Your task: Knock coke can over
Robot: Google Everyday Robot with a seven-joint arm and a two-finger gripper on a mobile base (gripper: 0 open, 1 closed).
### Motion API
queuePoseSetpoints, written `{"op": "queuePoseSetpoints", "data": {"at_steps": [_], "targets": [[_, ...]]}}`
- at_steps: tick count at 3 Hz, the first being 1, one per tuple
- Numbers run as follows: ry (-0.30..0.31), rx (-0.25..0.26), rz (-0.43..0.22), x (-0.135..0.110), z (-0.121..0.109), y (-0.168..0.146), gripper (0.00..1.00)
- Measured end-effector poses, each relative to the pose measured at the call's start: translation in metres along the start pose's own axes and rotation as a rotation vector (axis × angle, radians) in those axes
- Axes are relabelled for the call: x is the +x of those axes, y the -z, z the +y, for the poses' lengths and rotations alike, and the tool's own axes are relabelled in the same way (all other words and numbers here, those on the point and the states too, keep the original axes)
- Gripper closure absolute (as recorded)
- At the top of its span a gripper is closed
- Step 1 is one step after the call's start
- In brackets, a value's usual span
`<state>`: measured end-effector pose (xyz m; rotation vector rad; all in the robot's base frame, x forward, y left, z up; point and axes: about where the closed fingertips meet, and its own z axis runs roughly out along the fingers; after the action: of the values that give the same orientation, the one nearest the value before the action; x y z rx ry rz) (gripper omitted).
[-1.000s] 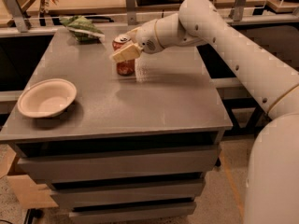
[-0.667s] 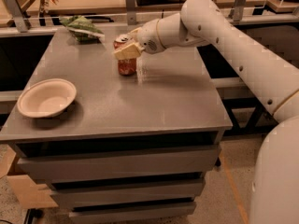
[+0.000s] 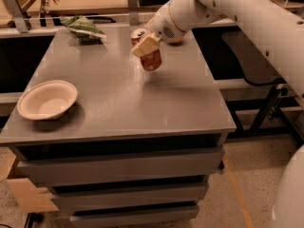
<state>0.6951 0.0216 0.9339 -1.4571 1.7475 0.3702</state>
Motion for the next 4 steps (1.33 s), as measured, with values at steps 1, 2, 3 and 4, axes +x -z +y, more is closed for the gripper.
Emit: {"op": "queuePoseSetpoints", "data": {"at_steps": [1,2,3,4], "targets": [[0.049,0.004,0.201,0.013,-0.003,0.013,1.0],[0.116,-0.051,0.436,0.03,0.002,0.004,1.0],[0.166,-0.166,0.612,0.05,0.016,-0.016,1.0],[0.177,-0.231,0.632,0.055,0.025,-0.033,1.0]]}}
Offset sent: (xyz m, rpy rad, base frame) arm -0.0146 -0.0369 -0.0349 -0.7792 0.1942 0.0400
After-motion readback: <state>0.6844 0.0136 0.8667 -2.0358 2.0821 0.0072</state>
